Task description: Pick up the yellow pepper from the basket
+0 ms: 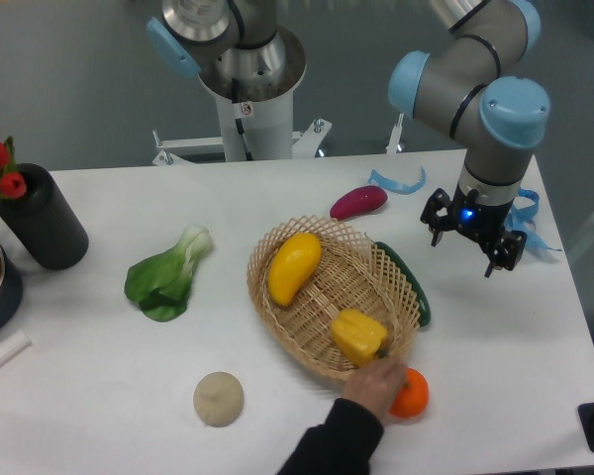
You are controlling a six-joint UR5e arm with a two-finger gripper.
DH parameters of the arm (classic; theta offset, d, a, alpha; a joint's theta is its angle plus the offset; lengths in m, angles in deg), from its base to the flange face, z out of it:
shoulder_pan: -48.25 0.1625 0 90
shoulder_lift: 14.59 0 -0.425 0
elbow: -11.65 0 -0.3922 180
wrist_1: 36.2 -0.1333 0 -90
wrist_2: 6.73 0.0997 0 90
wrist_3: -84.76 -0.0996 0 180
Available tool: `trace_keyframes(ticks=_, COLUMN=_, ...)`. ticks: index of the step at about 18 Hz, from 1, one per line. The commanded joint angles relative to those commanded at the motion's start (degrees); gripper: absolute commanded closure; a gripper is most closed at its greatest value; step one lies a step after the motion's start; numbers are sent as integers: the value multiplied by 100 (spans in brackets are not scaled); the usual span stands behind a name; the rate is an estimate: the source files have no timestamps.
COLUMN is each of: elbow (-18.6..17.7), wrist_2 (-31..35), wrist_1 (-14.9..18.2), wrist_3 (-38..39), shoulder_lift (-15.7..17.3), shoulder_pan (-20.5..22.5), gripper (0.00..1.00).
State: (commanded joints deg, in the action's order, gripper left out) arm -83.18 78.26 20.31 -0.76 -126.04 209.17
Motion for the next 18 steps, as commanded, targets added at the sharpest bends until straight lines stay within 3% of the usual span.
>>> trace_keyframes(ticks=9, elbow=53, wrist_2=-17, wrist_1=17, wrist_3=149, shoulder_lift=-35, shoulder_pan=-26, gripper=0)
trace_keyframes(ticks=14, elbow=-17, wrist_2=-17, wrist_1=35, wrist_3=1571, shoulder_lift=9, shoulder_pan=-79, gripper=0)
trace_keyframes(ticks=18, elbow=-70, wrist_2=-35, wrist_1=61, wrist_3=1906, shoulder_lift=70, shoulder_pan=-245, gripper=0)
